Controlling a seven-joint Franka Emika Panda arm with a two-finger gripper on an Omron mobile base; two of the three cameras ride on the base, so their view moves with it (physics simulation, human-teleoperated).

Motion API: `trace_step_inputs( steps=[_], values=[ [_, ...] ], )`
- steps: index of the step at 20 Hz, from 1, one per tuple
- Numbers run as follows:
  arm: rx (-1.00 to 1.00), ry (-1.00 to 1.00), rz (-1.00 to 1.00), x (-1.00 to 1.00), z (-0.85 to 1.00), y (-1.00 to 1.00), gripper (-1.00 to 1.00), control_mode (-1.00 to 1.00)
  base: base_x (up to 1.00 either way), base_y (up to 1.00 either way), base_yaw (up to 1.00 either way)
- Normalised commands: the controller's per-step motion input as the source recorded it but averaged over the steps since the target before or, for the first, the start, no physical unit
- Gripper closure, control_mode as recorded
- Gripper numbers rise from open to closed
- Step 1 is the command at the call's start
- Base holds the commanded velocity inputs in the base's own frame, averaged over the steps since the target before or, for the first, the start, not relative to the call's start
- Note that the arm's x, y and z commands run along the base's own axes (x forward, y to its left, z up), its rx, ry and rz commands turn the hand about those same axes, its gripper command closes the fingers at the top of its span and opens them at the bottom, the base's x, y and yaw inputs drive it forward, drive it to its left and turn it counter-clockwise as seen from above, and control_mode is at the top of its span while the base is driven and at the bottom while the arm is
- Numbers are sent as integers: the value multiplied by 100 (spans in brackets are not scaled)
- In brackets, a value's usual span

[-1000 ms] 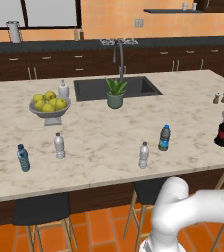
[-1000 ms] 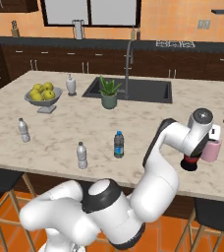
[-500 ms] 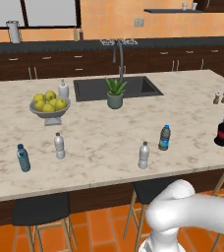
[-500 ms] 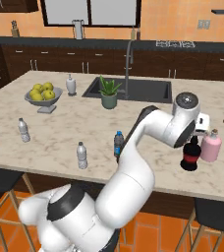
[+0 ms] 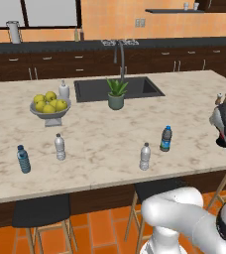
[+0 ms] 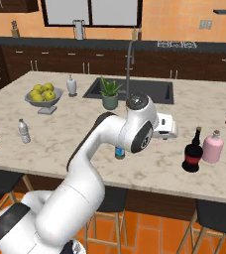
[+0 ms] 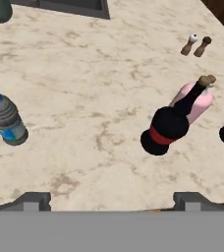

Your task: Move the plastic bottles in the middle to the plastics group, and the glass bottles in the middle to the glass group.

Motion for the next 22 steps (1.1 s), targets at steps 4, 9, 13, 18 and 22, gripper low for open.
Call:
trace_step_inputs(
  steps=[4,9,13,18,22],
  values=[
    [-2,-27,5,-52,0,100,-100,-100,0,0,0],
    [1,-42,4,-28,14,100,-100,-100,0,0,0],
    [-7,3,0,0,94,100,-100,-100,0,0,0],
    [-3,4,0,1,66,96,-100,-100,0,0,0],
    [0,6,7,28,11,69,-100,-100,0,0,0]
  ],
)
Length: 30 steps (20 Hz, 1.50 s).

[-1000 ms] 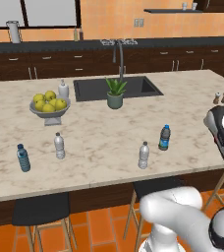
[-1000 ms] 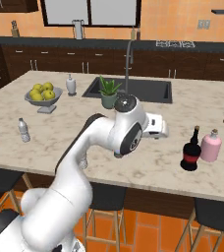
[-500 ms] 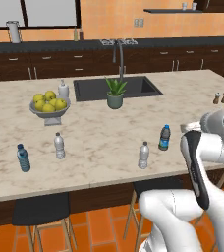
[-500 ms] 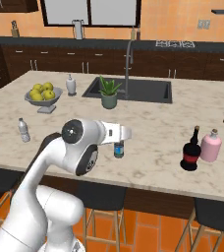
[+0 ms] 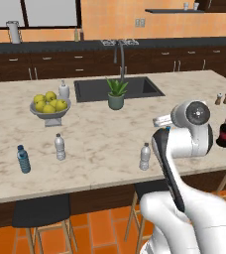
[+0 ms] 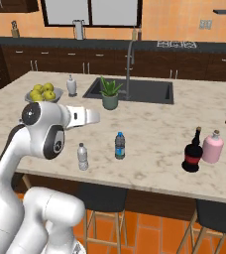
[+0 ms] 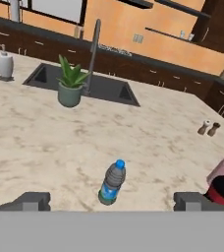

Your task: Move the plastic bottles in the middle to the plastics group, and the glass bottles in the middle to the glass group.

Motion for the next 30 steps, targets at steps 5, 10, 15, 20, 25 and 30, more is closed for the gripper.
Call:
trace_step_inputs(
  steps=[5,10,15,20,25,30],
  values=[
    [11,8,11,27,-10,21,-100,-100,0,0,0],
    [6,33,5,40,-1,28,-100,-100,0,0,0],
    [4,48,2,21,-6,15,-100,-100,0,0,0],
    [11,1,5,1,-68,2,-100,-100,0,0,0],
    [6,0,0,3,-60,11,-100,-100,0,0,0],
    [1,5,0,-5,-49,16,-100,-100,0,0,0]
  ],
)
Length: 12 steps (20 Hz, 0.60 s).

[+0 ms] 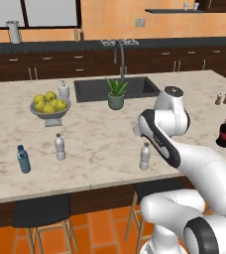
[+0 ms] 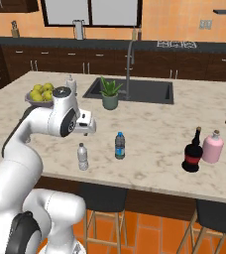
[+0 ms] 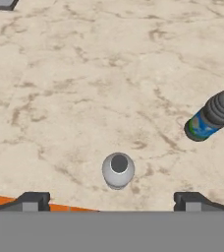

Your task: Move the plastic bottles in the middle to the plastics group, and the glass bottles in the middle to the glass group.

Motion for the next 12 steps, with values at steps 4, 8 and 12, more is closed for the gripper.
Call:
trace_step_inputs(
  steps=[4,8,12],
  values=[
    [0,5,0,-39,-17,0,-100,-100,0,0,0],
    [3,1,-2,-3,-17,1,-100,-100,0,0,0],
    [1,0,-12,0,-16,0,-100,-100,0,0,0]
  ],
)
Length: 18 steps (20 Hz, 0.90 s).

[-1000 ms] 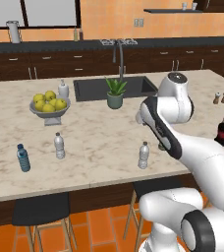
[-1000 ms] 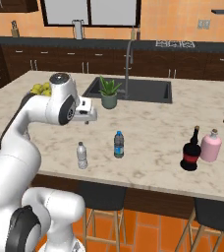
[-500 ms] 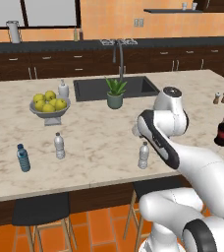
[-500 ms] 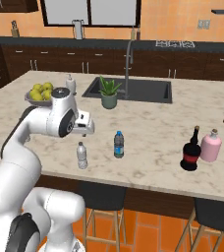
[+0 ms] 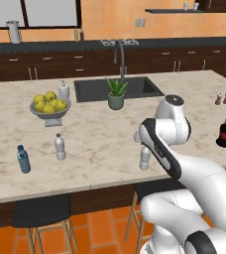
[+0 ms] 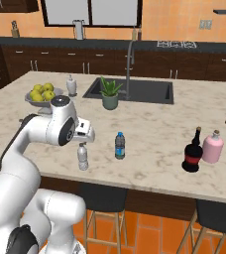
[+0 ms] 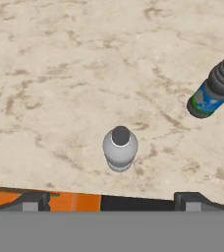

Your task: Move the plastic bottles in the middle to the plastics group, and the glass bottles in the middle to the glass group.

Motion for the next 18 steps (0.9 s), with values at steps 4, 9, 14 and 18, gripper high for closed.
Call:
trace_step_inputs(
  steps=[4,9,14,18],
  values=[
    [0,1,-17,6,-11,0,-100,-100,0,0,0],
    [0,1,-16,11,-21,0,-100,-100,0,0,0],
    [0,3,-3,16,-17,0,-100,-100,0,0,0],
    [0,3,0,11,-7,-1,-100,-100,0,0,0]
  ],
)
